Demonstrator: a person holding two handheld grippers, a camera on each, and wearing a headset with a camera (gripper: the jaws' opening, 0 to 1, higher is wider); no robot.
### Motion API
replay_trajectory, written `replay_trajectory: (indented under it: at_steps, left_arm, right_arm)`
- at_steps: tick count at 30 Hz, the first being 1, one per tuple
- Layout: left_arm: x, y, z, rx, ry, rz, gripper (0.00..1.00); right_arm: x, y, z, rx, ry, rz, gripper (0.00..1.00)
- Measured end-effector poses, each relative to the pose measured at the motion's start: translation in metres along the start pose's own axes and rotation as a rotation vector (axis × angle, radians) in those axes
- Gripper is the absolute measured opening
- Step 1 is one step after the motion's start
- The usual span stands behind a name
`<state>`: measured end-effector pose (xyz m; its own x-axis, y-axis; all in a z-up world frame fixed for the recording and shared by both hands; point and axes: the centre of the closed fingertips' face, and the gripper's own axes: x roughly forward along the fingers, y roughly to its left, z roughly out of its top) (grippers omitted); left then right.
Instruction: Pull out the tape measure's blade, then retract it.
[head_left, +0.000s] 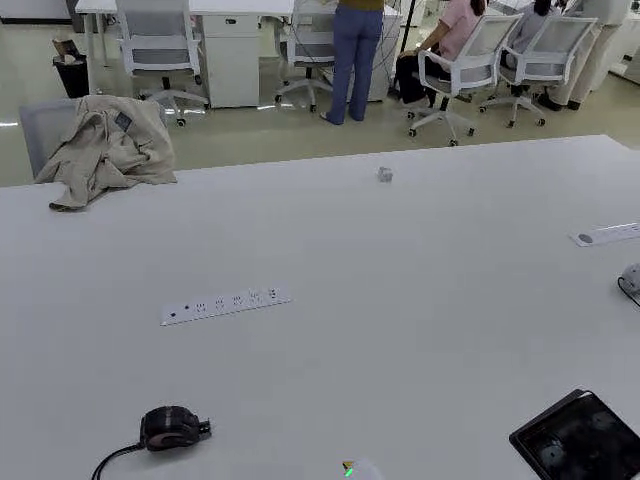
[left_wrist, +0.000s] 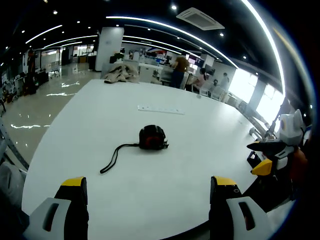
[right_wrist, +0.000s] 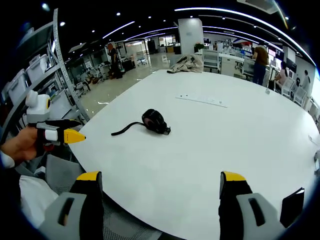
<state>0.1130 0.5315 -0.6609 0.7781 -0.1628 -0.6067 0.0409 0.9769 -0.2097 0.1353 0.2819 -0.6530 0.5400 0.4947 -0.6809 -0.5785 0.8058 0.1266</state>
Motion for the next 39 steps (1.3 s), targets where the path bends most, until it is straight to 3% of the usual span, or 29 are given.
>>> replay_trajectory:
  at_steps: [22,30,39]
  left_arm:
    - [-0.002,0.005,-0.003,0.008,0.0,0.019,1.0]
    - [-0.005,0.011,-0.004,0.014,-0.001,0.043,1.0]
    - [-0.006,0.01,-0.002,0.008,-0.006,0.039,1.0]
  right_arm:
    - [0.0,0.003,-0.001,0.005,-0.015,-0.001,1.0]
    - [-0.001,0.004,-0.001,0.003,-0.013,-0.002,1.0]
    - [0.002,0.006,0.001,-0.007,-0.01,0.003,1.0]
